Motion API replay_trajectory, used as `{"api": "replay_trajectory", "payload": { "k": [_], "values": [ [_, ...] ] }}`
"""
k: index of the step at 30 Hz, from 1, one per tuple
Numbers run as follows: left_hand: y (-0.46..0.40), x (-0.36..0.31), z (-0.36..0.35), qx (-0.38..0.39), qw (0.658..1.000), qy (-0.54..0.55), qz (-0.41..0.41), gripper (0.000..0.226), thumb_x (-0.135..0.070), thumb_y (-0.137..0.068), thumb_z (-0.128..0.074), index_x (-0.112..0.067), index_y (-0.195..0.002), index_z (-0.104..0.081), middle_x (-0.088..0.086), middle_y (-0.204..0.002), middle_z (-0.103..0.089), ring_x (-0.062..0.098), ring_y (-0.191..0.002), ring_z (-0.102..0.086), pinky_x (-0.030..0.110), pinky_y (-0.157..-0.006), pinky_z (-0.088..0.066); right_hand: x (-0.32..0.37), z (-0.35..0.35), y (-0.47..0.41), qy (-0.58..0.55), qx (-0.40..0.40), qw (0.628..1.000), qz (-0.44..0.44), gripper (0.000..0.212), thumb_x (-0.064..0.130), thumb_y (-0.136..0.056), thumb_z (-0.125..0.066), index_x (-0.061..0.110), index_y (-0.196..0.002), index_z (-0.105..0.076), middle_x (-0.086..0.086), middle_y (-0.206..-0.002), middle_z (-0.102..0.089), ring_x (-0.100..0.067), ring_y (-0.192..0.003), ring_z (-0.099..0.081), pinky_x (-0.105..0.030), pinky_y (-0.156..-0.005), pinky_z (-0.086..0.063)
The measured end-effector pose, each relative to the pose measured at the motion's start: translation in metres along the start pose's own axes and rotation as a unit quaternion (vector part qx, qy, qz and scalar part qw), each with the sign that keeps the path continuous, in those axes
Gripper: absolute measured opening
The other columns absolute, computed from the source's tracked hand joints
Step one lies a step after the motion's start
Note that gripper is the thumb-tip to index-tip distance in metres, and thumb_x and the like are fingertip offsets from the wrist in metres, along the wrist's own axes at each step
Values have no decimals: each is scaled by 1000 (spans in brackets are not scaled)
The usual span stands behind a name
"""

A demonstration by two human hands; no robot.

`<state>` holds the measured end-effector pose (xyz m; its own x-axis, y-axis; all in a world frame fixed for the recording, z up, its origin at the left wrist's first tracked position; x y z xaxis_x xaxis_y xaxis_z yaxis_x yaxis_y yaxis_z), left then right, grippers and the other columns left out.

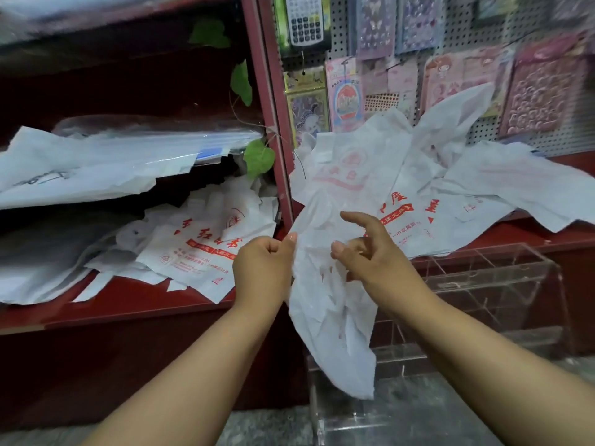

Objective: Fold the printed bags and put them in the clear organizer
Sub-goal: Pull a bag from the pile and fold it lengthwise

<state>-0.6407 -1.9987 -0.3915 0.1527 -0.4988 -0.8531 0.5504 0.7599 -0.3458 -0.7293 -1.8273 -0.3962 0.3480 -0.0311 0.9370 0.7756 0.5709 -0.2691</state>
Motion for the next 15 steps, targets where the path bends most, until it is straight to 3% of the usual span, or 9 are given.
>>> {"api": "replay_trajectory", "payload": {
  "k": [2, 4, 5, 7, 9, 12, 15],
  "values": [
    [3, 10, -14, 33, 998, 40, 33, 46, -36, -91, -65, -3, -60, -56, 6, -47, -57, 25, -48, -59, 40, -59, -55, 0, 5, -4, 38, -9, 999, 28, 10, 25, -87, -67, 32, -94, -66, 7, -74, -61, -2, -66, -58, -21, -65, -49],
    [5, 21, -24, 59, 990, 100, 75, 40, -30, -93, -65, -5, -62, -57, 1, -45, -57, 15, -42, -59, 29, -52, -51, -11, 11, -7, 20, -8, 1000, 5, 3, 22, -85, -70, 25, -85, -71, 8, -77, -67, 1, -68, -59, -17, -67, -50],
    [5, 26, -28, 66, 985, 123, 97, 37, -27, -93, -65, -4, -66, -59, 1, -47, -57, 12, -41, -58, 24, -49, -48, -17, 10, -7, -20, 10, 1000, -15, 6, 27, -83, -72, 26, -89, -72, 8, -84, -68, -2, -77, -62, -21, -73, -52],
    [4, 33, -31, 65, 978, 156, 125, 32, -23, -94, -65, 0, -72, -61, 4, -52, -56, 9, -39, -56, 19, -45, -46, -30, 3, -7, -96, 79, 991, -54, 38, 45, -69, -76, 41, -105, -65, 5, -103, -64, -10, -94, -63, -31, -85, -53],
    [0, 37, -32, 54, 975, 168, 136, 31, -23, -93, -65, 0, -72, -60, 4, -52, -57, 8, -39, -55, 19, -45, -45, -26, 1, -5, -51, 120, 991, -21, 63, 48, -57, -78, 55, -114, -53, 9, -116, -55, -7, -93, -60, -27, -86, -52],
    [-3, 34, -34, 50, 971, 189, 135, 33, -22, -94, -64, -2, -69, -57, 1, -51, -57, 7, -39, -55, 18, -47, -47, -15, 8, -5, -29, 97, 994, 40, 70, 13, -61, -87, 46, -116, -59, 11, -119, -52, -4, -81, -57, -21, -78, -53],
    [-3, 25, -43, 83, 953, 249, 154, 38, -27, -98, -57, 0, -71, -60, 5, -57, -63, 9, -45, -62, 19, -47, -50, -19, 16, -6, -56, 65, 995, 54, 47, -9, -66, -79, 25, -98, -72, 9, -118, -57, 1, -94, -61, -14, -79, -49]
  ]
}}
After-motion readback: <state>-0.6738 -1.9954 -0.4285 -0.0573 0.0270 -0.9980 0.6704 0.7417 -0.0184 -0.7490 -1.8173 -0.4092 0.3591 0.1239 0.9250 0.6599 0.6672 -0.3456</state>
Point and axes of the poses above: each hand's wrist, its own y-axis away from the middle knuckle, its own z-axis out of the back of the hand, x = y × z, the point moved 10 cm from there along -y, towards the middle knuckle
